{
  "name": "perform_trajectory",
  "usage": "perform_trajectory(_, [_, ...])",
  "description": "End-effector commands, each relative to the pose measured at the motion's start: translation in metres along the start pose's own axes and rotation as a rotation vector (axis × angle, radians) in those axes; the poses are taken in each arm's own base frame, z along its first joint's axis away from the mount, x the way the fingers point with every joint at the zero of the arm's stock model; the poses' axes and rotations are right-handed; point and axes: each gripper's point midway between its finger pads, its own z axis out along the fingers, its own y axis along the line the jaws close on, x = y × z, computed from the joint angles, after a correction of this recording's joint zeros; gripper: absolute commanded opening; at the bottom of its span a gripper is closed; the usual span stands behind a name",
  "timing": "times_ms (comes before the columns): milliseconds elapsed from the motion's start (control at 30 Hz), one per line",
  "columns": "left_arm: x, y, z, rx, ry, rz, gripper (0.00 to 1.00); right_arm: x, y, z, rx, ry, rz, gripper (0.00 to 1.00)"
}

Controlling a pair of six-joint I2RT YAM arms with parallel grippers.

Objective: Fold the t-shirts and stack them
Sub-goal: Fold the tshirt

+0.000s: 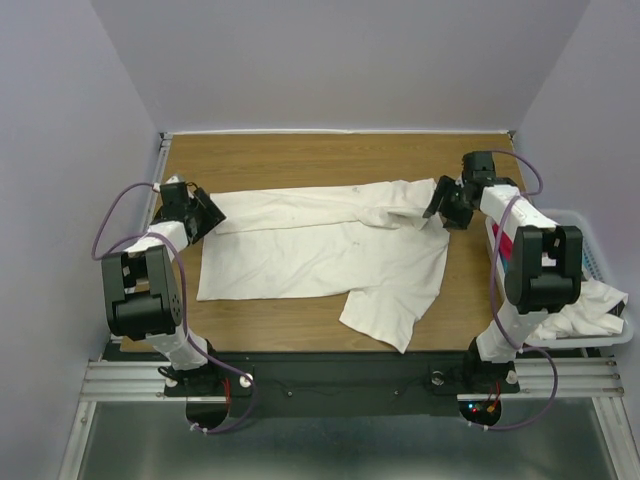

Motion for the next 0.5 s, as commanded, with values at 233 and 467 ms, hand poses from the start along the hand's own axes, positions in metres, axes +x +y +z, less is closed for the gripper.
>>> perform_trajectory(233, [0.008,-0.016,0.000,0.104,-0.009,0.021,0.73,-0.016,0.034,-0.001,-0.274,-0.121,-0.093,0.69])
perform_trajectory(467, [0.011,-0.017,0.003,0.114,0.003,0.020,0.71,-0.026,0.040,-0.001,-0.305,-0.167,-0.051,0.67])
